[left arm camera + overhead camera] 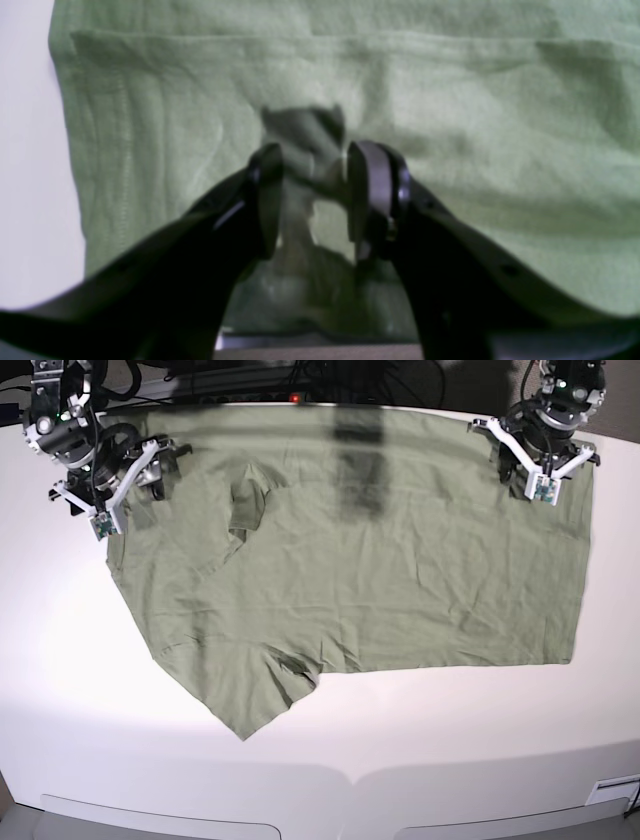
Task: Fold the T-shirt properly
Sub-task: 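Release the folded edge and raise both grippers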
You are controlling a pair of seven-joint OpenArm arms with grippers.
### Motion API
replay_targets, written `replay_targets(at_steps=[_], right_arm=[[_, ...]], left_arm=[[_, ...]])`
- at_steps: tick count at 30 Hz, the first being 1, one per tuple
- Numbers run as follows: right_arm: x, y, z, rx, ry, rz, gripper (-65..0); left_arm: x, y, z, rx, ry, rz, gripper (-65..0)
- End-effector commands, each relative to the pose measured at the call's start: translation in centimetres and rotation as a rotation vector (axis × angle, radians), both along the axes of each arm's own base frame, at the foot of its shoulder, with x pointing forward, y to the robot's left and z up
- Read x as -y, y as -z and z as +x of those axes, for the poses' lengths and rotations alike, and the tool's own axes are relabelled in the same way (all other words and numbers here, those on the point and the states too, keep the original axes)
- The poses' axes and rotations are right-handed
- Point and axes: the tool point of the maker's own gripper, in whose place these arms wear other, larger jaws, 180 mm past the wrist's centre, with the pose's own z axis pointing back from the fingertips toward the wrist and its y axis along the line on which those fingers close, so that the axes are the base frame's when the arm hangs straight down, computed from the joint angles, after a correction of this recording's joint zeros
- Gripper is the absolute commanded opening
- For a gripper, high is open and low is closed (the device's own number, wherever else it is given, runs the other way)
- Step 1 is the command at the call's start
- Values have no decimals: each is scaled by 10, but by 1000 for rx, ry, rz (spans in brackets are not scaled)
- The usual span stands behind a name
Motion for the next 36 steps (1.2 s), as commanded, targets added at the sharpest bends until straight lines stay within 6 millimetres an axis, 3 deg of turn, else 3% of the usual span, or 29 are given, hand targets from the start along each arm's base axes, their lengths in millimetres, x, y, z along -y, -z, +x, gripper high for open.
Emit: replay_targets(at_steps=[1, 12, 15, 19, 20, 36], right_arm=[[1, -11, 9, 45, -8, -3, -254], [-3, -19, 18, 111, -20, 16, -254], [-3, -19, 18, 115, -22, 16, -254], [-4, -20, 19, 121, -22, 18, -254], [-5, -20, 19, 122, -21, 21, -254], [-4, -27, 34, 155, -19, 19, -253]], left_arm=[[2, -6, 1, 11, 19, 5, -418], [17, -61, 40, 198, 82, 56, -418], [16, -65, 45, 214, 86, 68, -392], [16, -65, 46, 217, 87, 70, -203], [16, -65, 47, 218, 87, 70, -194], [17, -68, 50, 234, 88, 68, -195]])
